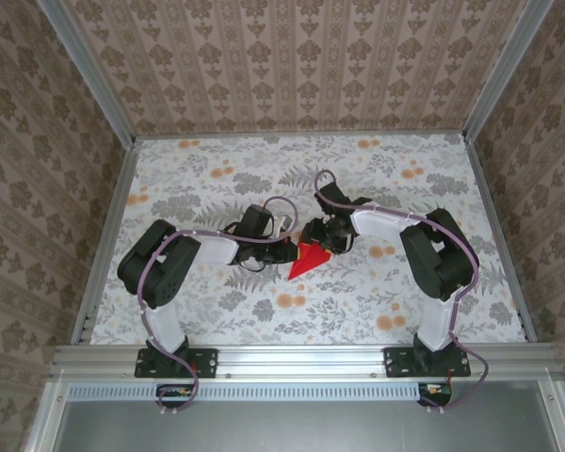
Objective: Fold a paper plane with a square sheet of paper (pick it up from the middle)
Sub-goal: Fourth fold the wing at the center of the table.
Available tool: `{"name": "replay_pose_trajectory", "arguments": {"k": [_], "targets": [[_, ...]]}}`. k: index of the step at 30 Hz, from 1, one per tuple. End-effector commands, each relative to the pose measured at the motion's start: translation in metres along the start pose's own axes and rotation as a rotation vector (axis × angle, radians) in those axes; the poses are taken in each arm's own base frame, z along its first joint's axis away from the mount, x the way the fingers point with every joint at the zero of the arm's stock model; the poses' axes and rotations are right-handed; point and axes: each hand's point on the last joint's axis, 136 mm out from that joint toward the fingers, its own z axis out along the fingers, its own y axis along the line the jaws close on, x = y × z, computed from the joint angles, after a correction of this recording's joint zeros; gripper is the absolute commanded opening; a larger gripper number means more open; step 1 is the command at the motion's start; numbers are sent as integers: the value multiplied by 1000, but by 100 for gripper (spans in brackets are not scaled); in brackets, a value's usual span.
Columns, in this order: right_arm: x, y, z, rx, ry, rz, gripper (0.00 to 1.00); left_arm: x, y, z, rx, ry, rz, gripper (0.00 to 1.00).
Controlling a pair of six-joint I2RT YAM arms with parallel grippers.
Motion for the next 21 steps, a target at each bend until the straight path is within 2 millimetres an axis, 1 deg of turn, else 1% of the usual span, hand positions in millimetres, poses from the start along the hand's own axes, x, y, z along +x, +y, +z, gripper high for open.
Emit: {"name": "replay_pose_trajectory", "arguments": {"k": [1,5,8,19,21], "targets": [[13,-37,12,167,51,8,65,-2,-2,4,9,14,18,4],[20,-50,16,230,74,17,65,-2,-3,4,11,14,18,4],[24,-56,19,252,83,29,62,-3,-5,4,21,11,17,4],[29,-61,22,256,85,57,52,-1,-4,7,27,21,8,5],[30,-63,22,261,88,59,51,-1,-3,7,27,22,7,5]]}}
